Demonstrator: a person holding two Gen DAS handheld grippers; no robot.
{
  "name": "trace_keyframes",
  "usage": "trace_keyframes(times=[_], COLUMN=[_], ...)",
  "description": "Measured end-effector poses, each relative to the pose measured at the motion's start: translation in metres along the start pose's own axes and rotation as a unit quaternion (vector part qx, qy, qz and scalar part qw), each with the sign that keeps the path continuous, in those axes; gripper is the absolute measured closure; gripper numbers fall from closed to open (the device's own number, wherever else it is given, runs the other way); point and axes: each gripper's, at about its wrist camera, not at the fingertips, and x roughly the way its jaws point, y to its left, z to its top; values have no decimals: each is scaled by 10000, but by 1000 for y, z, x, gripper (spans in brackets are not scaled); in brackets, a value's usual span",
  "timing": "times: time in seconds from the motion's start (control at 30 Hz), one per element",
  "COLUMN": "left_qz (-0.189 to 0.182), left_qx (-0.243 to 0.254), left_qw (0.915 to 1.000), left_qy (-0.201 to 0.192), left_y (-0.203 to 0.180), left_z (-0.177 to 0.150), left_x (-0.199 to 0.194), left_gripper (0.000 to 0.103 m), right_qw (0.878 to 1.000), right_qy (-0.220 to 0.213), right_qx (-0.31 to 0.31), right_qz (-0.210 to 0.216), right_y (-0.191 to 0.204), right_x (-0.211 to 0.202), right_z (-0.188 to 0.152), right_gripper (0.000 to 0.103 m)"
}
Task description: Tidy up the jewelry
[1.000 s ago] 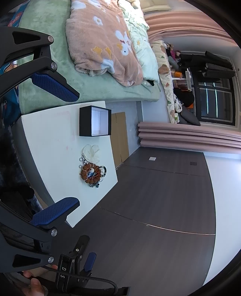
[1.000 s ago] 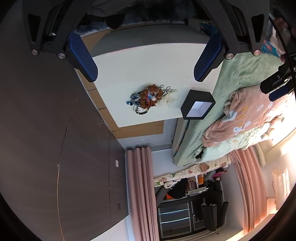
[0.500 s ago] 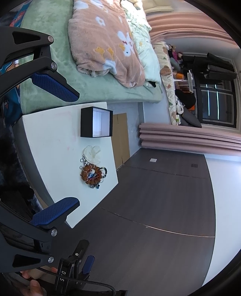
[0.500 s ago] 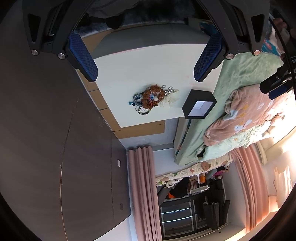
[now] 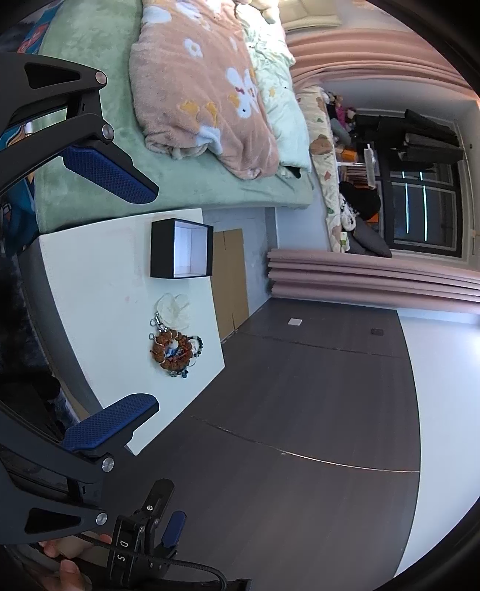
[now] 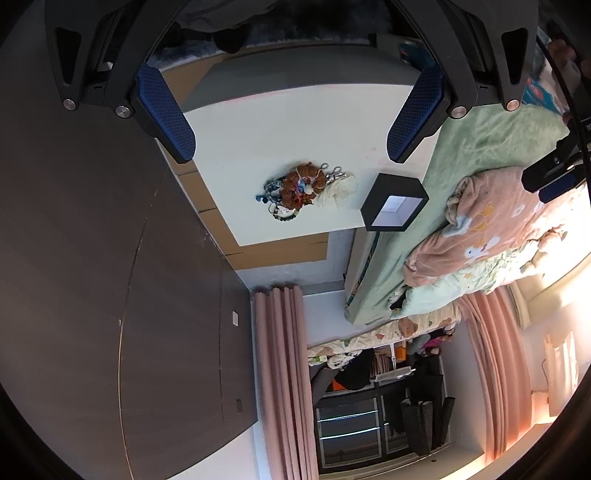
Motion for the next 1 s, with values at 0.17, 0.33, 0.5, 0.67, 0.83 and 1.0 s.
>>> trace_keyframes(times=[0.17, 0.33, 0.5, 0.67, 0.83, 1.0], left_qz=[12, -5, -60, -135, -215, -251], left_qx=[-14, -39, -69, -103, -105, -85], left_qw=[10000, 10000, 9999, 9996, 9989, 9983], left_qy=[-8, 14, 105, 240, 413, 510], left_y=[1, 0, -5, -9, -12, -13], left_z=[2, 6, 12, 16, 17, 19], left_x=[2, 8, 29, 56, 85, 110], left_gripper=[0, 0, 0, 0, 0, 1], right_qw=[10000, 10000, 9996, 9987, 9976, 9960], right_qy=[-9, 23, 105, 209, 273, 394], right_qx=[-13, 38, 187, 319, 487, 639], right_qz=[31, 60, 174, 341, 412, 484], right_y=[2, 3, -11, -29, -46, -57], right_x=[0, 3, 16, 34, 55, 79], right_z=[4, 5, 9, 10, 8, 10], right_gripper=[0, 0, 0, 0, 0, 0])
